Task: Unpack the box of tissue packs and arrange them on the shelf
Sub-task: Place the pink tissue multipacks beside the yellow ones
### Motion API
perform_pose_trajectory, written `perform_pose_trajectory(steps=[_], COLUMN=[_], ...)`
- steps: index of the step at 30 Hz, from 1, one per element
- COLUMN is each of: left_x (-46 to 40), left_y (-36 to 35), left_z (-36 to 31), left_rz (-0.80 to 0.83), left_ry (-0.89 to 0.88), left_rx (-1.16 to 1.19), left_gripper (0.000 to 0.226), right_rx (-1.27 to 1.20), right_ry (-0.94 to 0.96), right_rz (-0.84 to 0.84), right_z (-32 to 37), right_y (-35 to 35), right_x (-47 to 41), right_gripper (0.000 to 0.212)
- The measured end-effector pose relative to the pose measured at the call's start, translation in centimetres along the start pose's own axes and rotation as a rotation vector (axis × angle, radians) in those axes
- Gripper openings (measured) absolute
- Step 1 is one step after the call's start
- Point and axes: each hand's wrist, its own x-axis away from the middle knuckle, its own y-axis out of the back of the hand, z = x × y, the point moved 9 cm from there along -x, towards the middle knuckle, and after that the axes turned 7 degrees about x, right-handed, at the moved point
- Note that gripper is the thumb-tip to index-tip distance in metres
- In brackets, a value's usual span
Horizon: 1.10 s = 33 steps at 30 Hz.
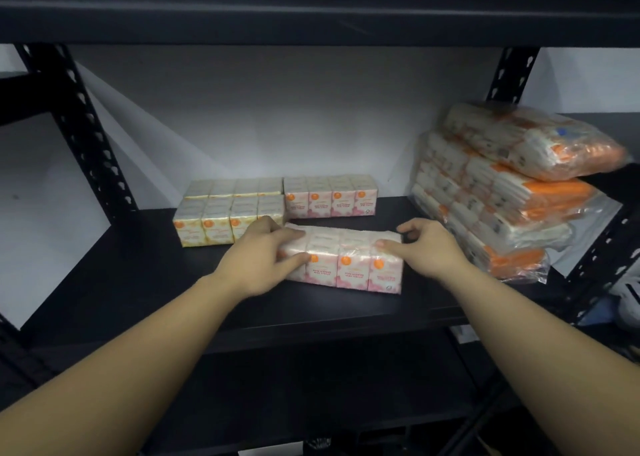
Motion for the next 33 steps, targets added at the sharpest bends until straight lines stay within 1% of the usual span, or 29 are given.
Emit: perform_pose_trajectory(steps=[4, 6, 8, 9, 11, 13, 15, 17, 18, 19, 21, 24, 33], left_x=[1.7, 2.0, 2.0, 1.9, 1.6, 1.6, 1.9, 2.4, 2.7, 3.2, 4.1, 4.9, 4.8], left_y=[0.2, 0.1, 0.1, 0.1, 0.0, 0.0, 0.0, -0.2, -0.4, -0.7, -1.4, -1.7, -1.6], left_z=[-0.1, -0.2, -0.3, -0.3, -0.3, 0.1, 0.9, 2.6, 3.6, 4.6, 6.2, 6.8, 7.1], left_rz=[-0.111, -0.145, -0.168, -0.174, -0.182, -0.186, -0.188, -0.157, -0.124, -0.082, -0.013, -0.029, -0.047], left_ry=[0.027, 0.052, 0.077, 0.087, 0.096, 0.083, 0.072, 0.118, 0.147, 0.173, 0.208, 0.210, 0.227], left_rx=[0.018, 0.028, 0.035, 0.032, 0.042, 0.100, 0.178, 0.191, 0.151, 0.094, 0.012, 0.012, 0.040], left_gripper=[0.059, 0.060, 0.062, 0.062, 0.064, 0.072, 0.083, 0.091, 0.093, 0.093, 0.086, 0.075, 0.074], right_rx=[0.044, 0.090, 0.158, 0.189, 0.224, 0.260, 0.375, 0.475, 0.495, 0.501, 0.507, 0.532, 0.573], right_ry=[0.017, 0.036, 0.121, 0.191, 0.356, 0.507, 0.588, 0.592, 0.590, 0.591, 0.589, 0.568, 0.516], right_rz=[-0.049, -0.108, -0.227, -0.260, -0.217, -0.112, -0.056, -0.049, -0.058, -0.072, -0.095, -0.098, -0.087], right_z=[0.5, 1.4, 3.3, 4.6, 7.4, 9.5, 10.0, 9.6, 9.4, 9.4, 9.3, 9.2, 9.8], right_y=[0.3, 0.7, 1.1, 0.7, -1.4, -4.2, -6.4, -7.5, -7.7, -7.7, -7.7, -7.9, -8.9], right_x=[-2.2, -2.5, -1.6, -0.7, 1.3, 3.1, 3.8, 3.6, 3.4, 3.2, 2.5, 0.7, -5.5], right_gripper=[0.064, 0.060, 0.053, 0.051, 0.051, 0.060, 0.071, 0.075, 0.076, 0.075, 0.074, 0.072, 0.075])
